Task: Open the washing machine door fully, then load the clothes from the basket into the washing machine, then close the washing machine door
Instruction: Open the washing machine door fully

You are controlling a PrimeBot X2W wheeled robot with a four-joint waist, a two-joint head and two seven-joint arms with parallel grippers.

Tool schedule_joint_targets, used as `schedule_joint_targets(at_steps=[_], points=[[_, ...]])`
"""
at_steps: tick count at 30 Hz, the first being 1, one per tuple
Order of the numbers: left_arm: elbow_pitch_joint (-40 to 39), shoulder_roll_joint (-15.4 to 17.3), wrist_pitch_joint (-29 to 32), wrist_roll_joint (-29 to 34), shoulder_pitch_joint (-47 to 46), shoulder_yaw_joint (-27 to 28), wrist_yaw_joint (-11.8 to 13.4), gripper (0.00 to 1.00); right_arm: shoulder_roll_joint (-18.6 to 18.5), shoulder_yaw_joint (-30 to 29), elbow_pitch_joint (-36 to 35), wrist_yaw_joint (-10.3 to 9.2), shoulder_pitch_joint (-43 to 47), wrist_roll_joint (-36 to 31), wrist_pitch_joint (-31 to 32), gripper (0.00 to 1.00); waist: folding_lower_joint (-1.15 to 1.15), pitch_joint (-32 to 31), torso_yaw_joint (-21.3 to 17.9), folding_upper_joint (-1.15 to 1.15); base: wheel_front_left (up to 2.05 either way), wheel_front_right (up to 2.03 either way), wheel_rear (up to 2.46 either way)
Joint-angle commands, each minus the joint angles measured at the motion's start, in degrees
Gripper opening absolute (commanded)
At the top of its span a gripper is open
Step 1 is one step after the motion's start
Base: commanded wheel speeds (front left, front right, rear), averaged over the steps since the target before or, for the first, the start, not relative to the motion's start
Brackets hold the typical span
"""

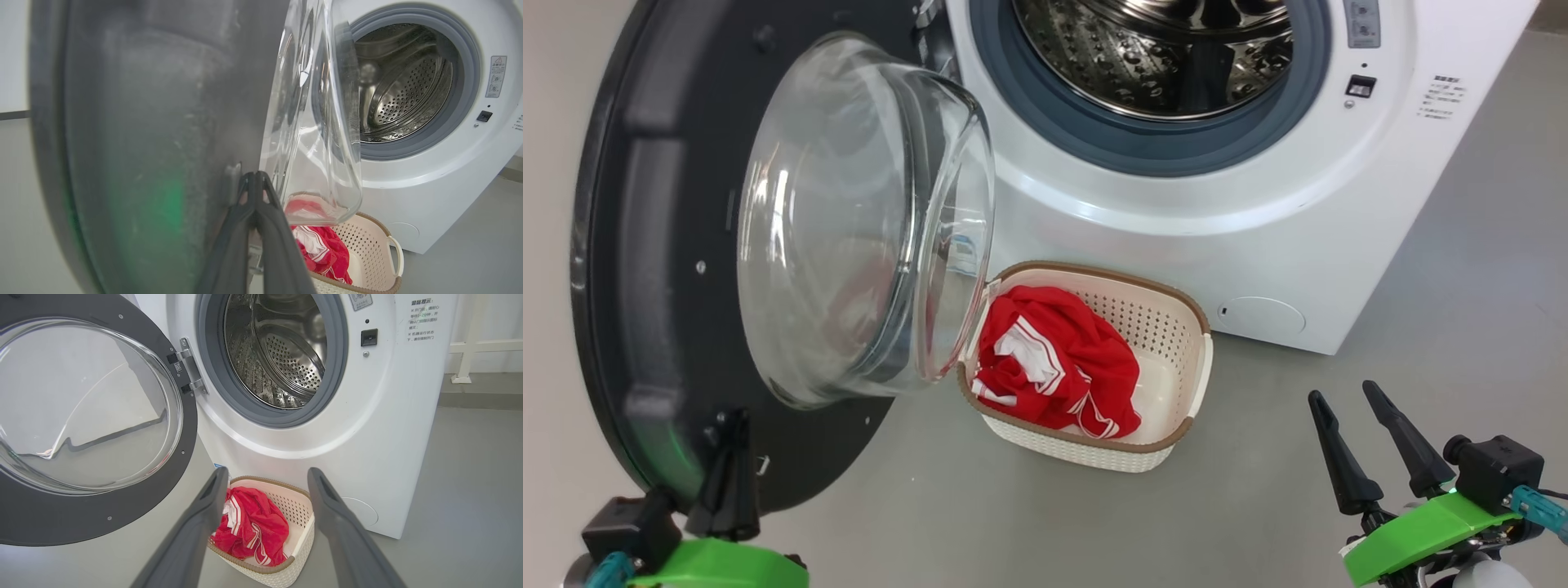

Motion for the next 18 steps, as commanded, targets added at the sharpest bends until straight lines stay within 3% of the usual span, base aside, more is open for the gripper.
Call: schedule_joint_targets(at_steps=[1,18], points=[[0.1,2.7,0.0,-0.7,-3.0,3.6,0.3,0.00,-0.3,1.3,-1.4,0.09,-0.8,-0.2,-0.7,1.00,0.00,0.2,0.7,0.00,0.00,0.00,0.00],[12.8,7.4,1.3,-2.2,-13.6,5.2,-2.9,0.00,-0.8,1.3,-1.5,0.09,-2.1,-0.2,-0.7,1.00,0.00,2.5,3.3,0.00,0.00,0.00,0.00]])
